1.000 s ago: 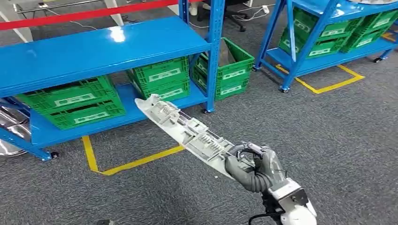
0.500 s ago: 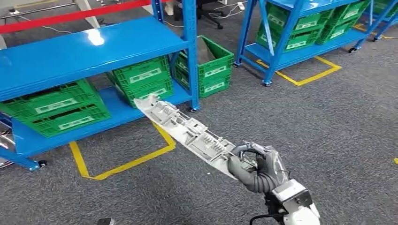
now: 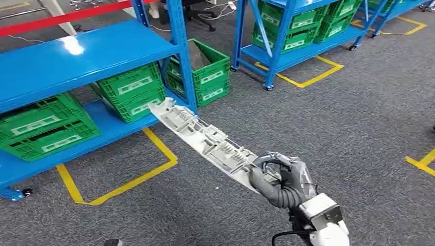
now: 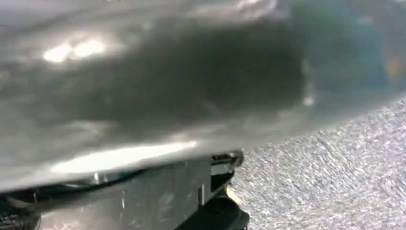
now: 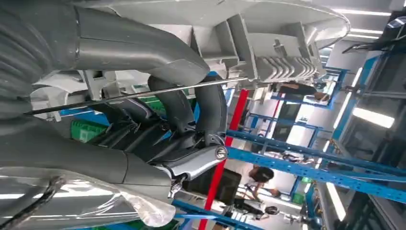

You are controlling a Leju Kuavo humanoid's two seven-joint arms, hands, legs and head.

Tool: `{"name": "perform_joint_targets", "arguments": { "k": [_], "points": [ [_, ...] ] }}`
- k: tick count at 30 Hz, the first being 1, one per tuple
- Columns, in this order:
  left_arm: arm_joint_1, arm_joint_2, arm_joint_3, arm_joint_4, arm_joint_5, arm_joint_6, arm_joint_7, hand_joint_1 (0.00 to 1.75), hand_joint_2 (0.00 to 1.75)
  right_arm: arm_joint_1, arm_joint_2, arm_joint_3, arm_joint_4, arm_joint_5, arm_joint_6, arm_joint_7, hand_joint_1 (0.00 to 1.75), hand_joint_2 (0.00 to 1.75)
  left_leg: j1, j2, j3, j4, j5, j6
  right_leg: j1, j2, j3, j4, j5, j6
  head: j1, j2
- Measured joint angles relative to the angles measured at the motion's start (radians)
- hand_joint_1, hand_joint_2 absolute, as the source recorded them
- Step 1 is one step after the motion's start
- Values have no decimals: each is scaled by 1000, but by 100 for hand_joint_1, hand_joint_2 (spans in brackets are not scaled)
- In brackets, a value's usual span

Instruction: Take the parts from the cabinet and place them on the table.

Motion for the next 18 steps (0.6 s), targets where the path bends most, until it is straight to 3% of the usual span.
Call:
{"name": "perform_joint_targets", "arguments": {
  "k": [1,2,3,5,6,7,8,10,11,12,16,18],
  "points": [
    [-1,-2,0,0,-1,0,1,0,0,0,0,0,0,0,0,0,175,175,8,9,2,-12,8,11,1,-3,-5,4,-6,4,0,0],
    [-4,-2,1,0,-2,0,1,0,0,-2,0,0,0,0,0,0,175,175,8,17,2,-13,10,15,2,-36,-21,26,-25,7,3,0],
    [-4,-2,1,0,-2,0,1,0,0,-6,0,0,0,0,0,0,175,175,7,22,1,-13,11,20,2,-54,-43,81,-61,11,10,0],
    [-1,-2,1,0,-2,0,1,0,0,-8,0,0,3,-1,0,0,175,175,4,41,-1,-13,11,23,1,-65,-116,247,-136,18,10,0],
    [0,-1,1,0,-3,0,1,0,0,-8,0,0,4,-2,0,0,175,175,4,50,-2,-12,11,23,1,-66,-143,307,-153,20,11,0],
    [-1,-1,2,0,-3,0,1,0,0,-7,0,0,5,-2,0,0,175,175,3,57,-1,-12,11,23,1,-67,-146,316,-145,21,10,0],
    [-2,-1,2,0,-3,0,1,0,0,-7,0,0,5,-2,0,0,175,175,3,63,-1,-12,11,22,1,-69,-123,278,-115,20,10,0],
    [-5,-2,1,0,-3,-2,-2,0,0,-7,0,-1,5,-2,0,1,175,175,2,71,2,-11,9,20,2,-84,-31,109,-35,13,10,0],
    [-5,-2,1,0,-3,-2,-4,0,0,-8,0,-1,4,-2,0,1,175,175,0,75,3,-9,7,16,4,-116,14,22,-18,9,11,0],
    [-5,-2,2,0,-3,-2,-5,0,0,-12,0,-1,4,-2,0,0,175,175,-9,79,-2,-2,4,10,14,-128,36,-2,-32,6,10,0],
    [-7,-3,2,0,-3,1,-8,0,0,-8,0,-1,4,-2,2,0,175,175,-7,101,0,-3,6,-5,10,-102,22,-1,-22,-16,8,0],
    [-8,-6,2,0,-3,1,-8,0,0,-8,0,-1,3,0,2,1,175,175,-4,69,-21,50,-45,-17,5,-93,23,-5,-17,-29,2,0]
  ]
}}
